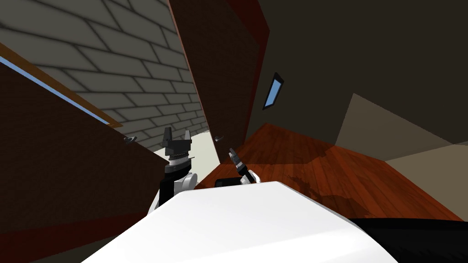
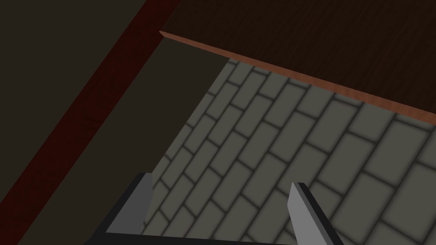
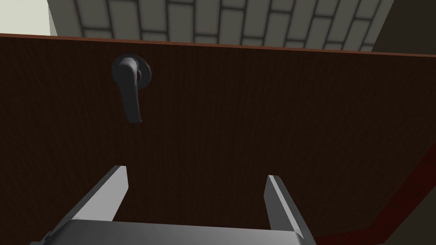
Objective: Push the door open
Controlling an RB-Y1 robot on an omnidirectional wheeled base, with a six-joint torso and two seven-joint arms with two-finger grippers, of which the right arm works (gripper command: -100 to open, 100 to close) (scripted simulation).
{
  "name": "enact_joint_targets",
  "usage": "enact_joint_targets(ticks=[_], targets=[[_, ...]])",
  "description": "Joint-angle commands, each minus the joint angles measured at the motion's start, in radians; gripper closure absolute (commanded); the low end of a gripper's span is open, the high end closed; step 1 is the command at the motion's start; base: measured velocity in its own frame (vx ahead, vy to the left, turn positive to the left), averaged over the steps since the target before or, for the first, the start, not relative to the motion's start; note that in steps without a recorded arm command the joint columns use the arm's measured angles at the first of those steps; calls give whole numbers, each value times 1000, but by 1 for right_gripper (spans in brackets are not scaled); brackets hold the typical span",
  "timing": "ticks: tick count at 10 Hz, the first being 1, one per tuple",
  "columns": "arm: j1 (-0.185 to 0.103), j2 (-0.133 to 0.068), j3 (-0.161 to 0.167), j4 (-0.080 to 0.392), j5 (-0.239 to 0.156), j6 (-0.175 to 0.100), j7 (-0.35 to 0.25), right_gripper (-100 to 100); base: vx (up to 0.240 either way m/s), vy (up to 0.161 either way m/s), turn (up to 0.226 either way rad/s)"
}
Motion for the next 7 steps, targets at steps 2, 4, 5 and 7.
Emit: enact_joint_targets(ticks=[2, 4, 5, 7], targets=[[-20, -2, 30, 54, -2, -11, -6, -100, 102, 12, -33], [-40, -6, 61, 107, -4, -20, -12, -100, 115, 26, -44], [-46, -7, 71, 124, -5, -23, -14, -100, 150, 34, -38], [-59, -9, 90, 157, -6, -29, -18, -100, 118, 14, -26]])
